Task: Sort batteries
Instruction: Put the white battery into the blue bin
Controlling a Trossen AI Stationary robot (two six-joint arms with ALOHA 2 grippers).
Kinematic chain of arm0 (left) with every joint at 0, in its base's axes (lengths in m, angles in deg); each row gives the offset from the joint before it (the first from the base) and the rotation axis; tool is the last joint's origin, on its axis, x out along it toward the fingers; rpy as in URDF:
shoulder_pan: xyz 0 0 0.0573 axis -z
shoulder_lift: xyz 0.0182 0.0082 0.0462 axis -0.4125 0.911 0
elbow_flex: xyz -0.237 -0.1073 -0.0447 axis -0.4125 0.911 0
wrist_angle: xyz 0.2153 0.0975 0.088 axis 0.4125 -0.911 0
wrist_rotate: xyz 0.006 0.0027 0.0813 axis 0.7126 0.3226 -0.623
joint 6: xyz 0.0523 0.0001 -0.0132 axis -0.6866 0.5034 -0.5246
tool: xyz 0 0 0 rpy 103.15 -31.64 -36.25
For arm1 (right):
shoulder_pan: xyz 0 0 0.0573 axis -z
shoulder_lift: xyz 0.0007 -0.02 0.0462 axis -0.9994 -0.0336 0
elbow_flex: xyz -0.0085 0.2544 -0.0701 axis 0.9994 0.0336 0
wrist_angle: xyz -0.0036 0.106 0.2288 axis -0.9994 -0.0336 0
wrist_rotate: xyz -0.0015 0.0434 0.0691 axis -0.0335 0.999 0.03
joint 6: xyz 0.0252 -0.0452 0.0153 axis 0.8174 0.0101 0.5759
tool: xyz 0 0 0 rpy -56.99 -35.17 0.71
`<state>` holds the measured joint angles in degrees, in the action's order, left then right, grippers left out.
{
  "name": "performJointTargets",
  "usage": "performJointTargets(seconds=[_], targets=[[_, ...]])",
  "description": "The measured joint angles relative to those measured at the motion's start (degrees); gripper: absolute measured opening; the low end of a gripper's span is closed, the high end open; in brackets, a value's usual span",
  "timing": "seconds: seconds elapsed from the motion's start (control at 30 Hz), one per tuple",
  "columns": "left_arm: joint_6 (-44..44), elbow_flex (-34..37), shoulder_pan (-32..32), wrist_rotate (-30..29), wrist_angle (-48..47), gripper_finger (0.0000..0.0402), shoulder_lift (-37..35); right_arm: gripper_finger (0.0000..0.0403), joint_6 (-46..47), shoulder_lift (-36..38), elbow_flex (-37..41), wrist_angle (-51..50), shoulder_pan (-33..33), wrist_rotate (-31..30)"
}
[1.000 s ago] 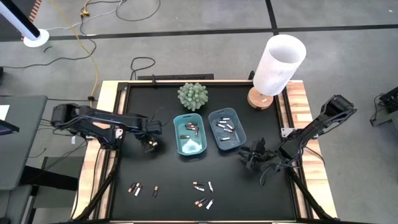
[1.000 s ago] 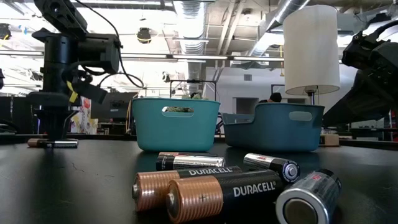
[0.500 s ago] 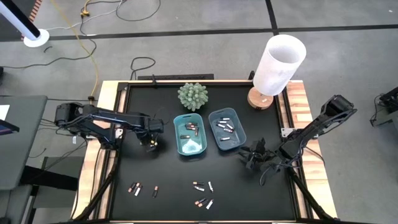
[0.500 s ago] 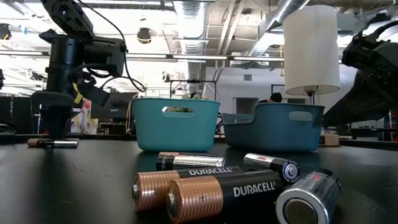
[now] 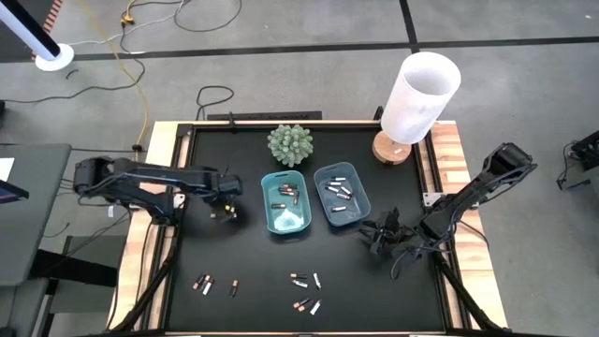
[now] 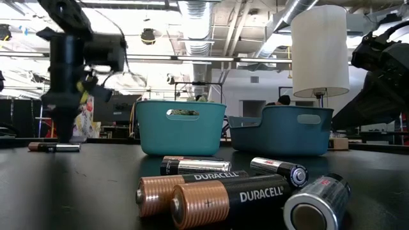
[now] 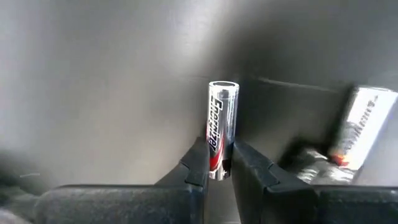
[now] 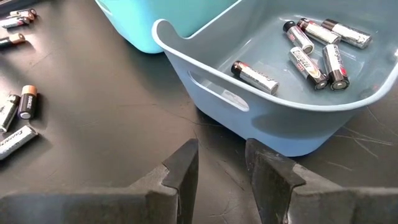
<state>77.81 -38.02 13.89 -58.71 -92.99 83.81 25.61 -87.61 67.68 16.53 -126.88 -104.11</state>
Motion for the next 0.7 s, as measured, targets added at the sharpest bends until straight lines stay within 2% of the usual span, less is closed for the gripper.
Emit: performJointTargets(seconds=[0.23,0.43,0.57,0.7], targets=[[2.20,-8.37,0.51,-4.76,-8.49,0.0035,-8.74,0.0150,0.02,0.00,0.00,0.20,0.02,0.00],[0.44,-19.25,3.19,-7.84,-2.71,0.0035,-10.07,0.0150,0.00,0.00,0.00,0.21,0.94,-0.02],[-4.18,-24.33,4.45,-8.48,8.89,0.0035,-6.46,0.0150,-0.02,0.00,0.00,0.24,2.08,-0.02],[-9.38,-29.73,5.29,-8.07,16.58,0.0035,2.49,0.0150,-0.05,0.02,0.00,0.37,2.83,0.00]])
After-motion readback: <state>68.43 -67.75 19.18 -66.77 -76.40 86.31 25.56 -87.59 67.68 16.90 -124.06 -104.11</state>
